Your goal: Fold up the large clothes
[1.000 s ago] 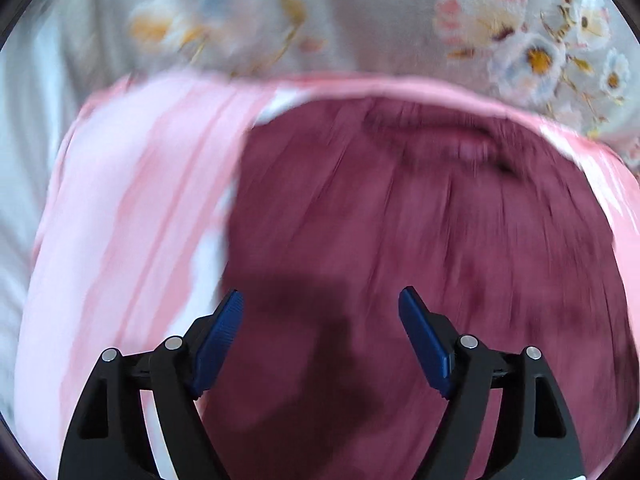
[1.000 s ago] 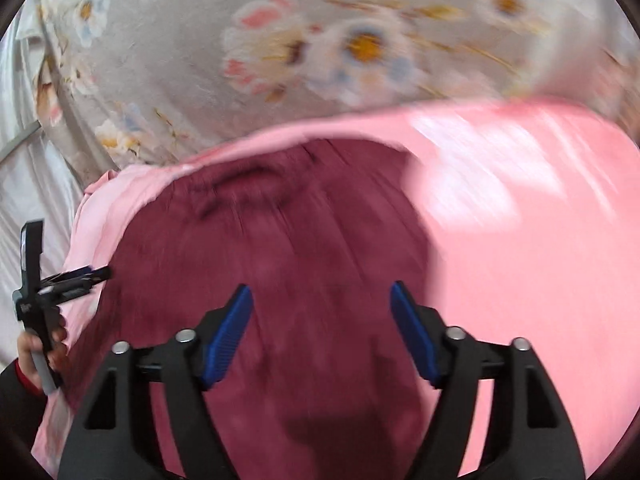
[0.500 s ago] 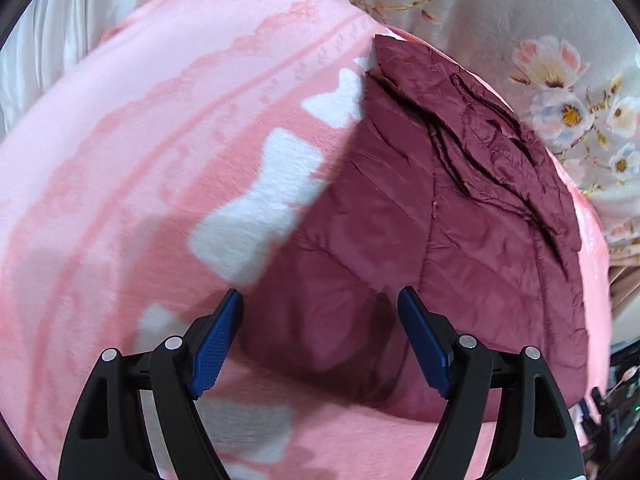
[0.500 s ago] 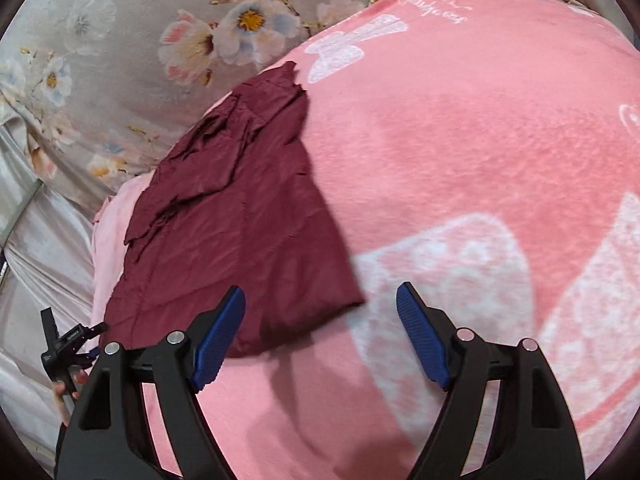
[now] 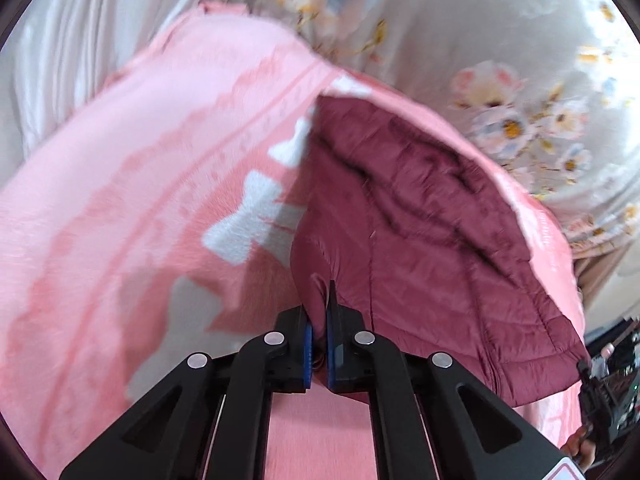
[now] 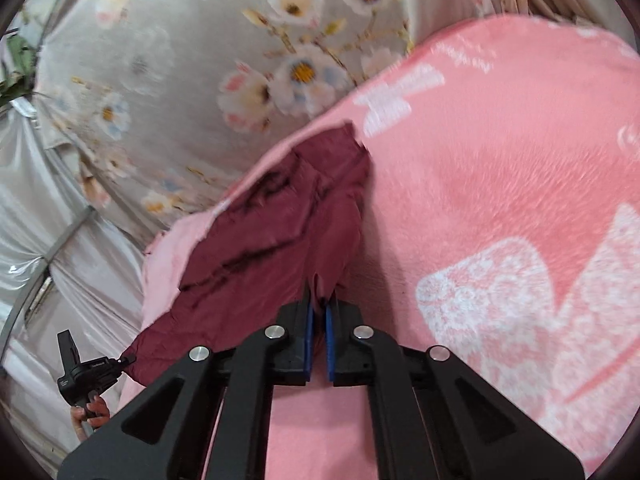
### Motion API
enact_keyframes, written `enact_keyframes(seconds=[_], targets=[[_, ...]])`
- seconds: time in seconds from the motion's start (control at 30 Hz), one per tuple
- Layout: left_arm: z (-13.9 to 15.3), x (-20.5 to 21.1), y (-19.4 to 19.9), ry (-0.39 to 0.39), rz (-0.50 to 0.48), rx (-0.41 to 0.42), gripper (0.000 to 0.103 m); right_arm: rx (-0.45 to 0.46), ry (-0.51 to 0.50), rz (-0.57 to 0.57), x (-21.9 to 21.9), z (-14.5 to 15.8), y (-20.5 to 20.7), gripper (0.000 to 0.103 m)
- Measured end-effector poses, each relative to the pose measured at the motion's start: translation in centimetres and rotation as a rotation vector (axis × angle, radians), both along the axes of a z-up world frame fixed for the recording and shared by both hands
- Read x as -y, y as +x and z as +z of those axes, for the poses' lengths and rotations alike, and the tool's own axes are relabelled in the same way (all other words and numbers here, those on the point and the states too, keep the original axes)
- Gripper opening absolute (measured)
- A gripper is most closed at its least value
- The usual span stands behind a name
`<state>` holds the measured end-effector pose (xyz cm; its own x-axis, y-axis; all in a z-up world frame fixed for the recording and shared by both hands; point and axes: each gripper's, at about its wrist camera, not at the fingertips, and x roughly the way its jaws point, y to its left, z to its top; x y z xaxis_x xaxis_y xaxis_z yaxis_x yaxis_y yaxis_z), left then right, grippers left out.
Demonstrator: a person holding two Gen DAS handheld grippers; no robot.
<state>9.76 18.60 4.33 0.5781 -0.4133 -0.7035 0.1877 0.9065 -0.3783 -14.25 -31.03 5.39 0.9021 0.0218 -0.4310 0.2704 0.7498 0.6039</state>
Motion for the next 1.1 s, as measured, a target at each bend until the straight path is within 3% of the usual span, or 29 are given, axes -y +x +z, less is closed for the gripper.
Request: enact_keyframes(seconds=[0.17,0.27,0.4,0.47,0.6,0.67,0.8,0.93,1.03,1.1], targets=[[7.1,-2.9,-6.9,-0.028,-0.019,0.148,0.002,0.164,-0.129,-0.009,-2.7,7.5,-7.4,0.003],[11.8,-3.8,-9.6,-0.034,-0.006,0.254,0.002,0.26,-0.206,-0.02,-3.7,11.7,-9.4,0.003],[16.1,-2.8,-8.7,0.009,0.031,0.342,0.002,0.346,-0.293,-0.039,-3.8,15.6,-8.0,0.002],[16.6,-1.6,-6.4,0.064,0.064,0.351,0.0,0.33,-0.334,-0.071,-3.1,16.2,-5.1,0.002],[14.9,2.2,0.6,0.216,0.117,0.32,0.0,0.202,-0.307,-0.106,0.2,13.9,3.0,0.0],[12.5,4.9,4.7,0.319,0.123,0.297,0.0,0.131,-0.28,-0.104,1.7,11.6,6.9,0.0],[5.5,8.5,11.8,0.386,0.088,0.151,0.0,-0.012,-0.229,-0.118,4.1,5.8,14.1,0.0],[3.1,8.7,13.6,0.313,0.065,0.087,0.0,-0.129,-0.218,-0.14,6.0,2.0,18.7,0.0],[3.6,8.0,13.8,0.277,0.056,0.085,0.0,-0.166,-0.178,-0.146,7.6,0.5,20.5,0.0],[3.4,7.5,13.7,0.241,0.011,0.044,0.007,-0.15,-0.136,-0.132,7.9,0.5,20.2,0.0]])
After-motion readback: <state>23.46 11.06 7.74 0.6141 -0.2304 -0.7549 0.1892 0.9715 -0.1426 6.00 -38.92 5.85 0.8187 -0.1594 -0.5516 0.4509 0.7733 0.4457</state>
